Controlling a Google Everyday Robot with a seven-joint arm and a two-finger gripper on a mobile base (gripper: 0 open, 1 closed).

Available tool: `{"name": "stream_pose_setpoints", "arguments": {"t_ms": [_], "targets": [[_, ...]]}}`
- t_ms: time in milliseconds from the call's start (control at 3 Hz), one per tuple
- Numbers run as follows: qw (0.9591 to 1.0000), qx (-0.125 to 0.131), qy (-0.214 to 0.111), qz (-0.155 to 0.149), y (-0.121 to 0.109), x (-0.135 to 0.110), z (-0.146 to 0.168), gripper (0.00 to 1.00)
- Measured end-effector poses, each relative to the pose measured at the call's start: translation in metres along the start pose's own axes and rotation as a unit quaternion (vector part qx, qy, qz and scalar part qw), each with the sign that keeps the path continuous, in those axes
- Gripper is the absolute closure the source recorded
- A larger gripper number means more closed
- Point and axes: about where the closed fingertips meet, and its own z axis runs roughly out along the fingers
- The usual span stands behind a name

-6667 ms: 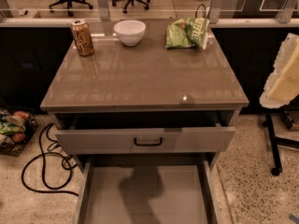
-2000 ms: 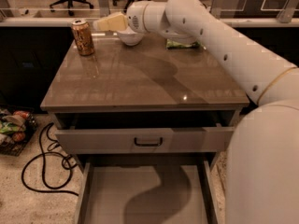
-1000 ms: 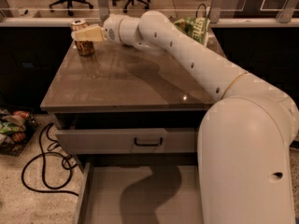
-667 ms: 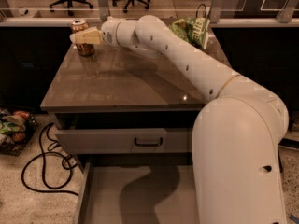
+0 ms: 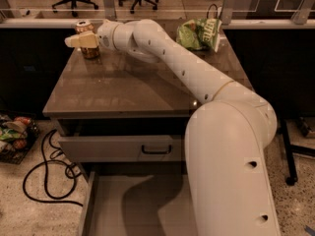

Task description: Place orange can into middle drawer

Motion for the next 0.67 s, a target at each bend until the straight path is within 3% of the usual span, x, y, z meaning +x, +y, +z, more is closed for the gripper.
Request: {"name": "stream_pose_setpoints", "arguments": {"t_ms": [333, 667], "targets": [[0.9998, -0.017, -0.007, 0.001, 0.0, -0.0012, 0.0191, 0.25], [0.9998, -0.019, -0.005, 0.002, 0.0028, 0.0008, 0.0205, 0.47]]}}
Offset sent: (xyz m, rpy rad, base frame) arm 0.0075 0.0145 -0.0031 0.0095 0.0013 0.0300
